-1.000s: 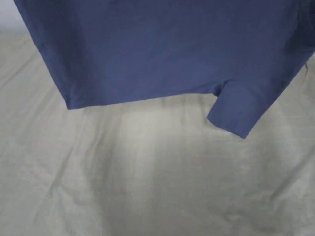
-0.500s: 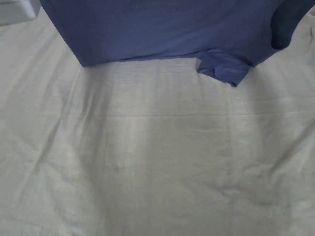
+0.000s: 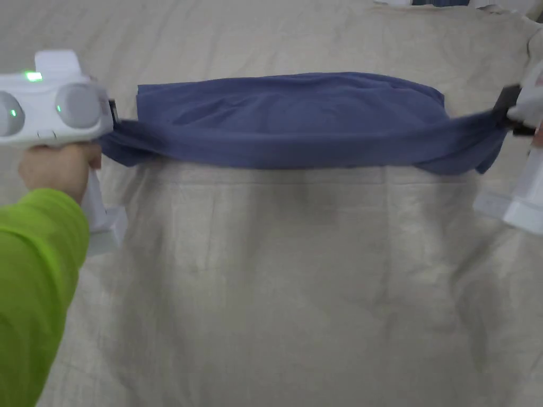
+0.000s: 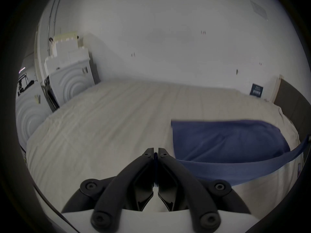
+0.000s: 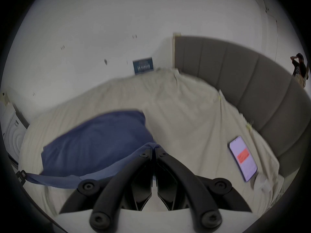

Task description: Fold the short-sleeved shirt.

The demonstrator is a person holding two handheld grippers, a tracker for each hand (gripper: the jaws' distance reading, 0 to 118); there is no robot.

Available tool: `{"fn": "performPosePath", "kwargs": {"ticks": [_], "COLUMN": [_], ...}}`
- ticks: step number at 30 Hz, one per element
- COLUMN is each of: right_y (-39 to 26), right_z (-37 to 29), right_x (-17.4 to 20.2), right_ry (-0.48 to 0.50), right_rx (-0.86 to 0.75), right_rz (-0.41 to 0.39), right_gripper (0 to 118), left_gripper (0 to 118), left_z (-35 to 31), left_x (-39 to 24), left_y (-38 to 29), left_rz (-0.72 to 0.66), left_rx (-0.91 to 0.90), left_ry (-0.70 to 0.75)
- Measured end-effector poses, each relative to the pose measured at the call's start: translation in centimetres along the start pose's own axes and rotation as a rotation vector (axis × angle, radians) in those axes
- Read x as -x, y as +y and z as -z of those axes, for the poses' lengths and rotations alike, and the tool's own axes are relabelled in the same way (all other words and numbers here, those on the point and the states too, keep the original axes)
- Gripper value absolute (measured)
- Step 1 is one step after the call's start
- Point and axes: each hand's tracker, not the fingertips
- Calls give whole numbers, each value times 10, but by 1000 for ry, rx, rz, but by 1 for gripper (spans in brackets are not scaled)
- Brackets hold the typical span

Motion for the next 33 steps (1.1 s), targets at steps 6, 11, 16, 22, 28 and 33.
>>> {"fn": "performPosePath", "kwargs": {"ticks": [6,11,16,22,28,33], "right_y": [-73,-119,-162,-202,-229,-255], "right_z": [-1,-27,-75,-125,-164,-191], "right_x": [-30,-60,-90,-123,-147,-167], "right_ry": [-6,37,99,145,150,173], "right_rx": [106,161,189,201,193,196], "right_rz": [-69,-132,-197,-229,-252,-233], "right_gripper": [1,1,1,1,1,1], "left_gripper": [0,0,0,0,0,0], "left_z": [-26,-69,-120,-173,-212,-233], "left_x": [23,47,84,114,140,152], "left_y": [-60,-93,-127,-174,-221,-245], "left_rz": [16,92,130,136,60,33], "left_rx": [77,81,77,82,115,127], "left_ry": [-30,-55,-67,-77,-109,-112]}}
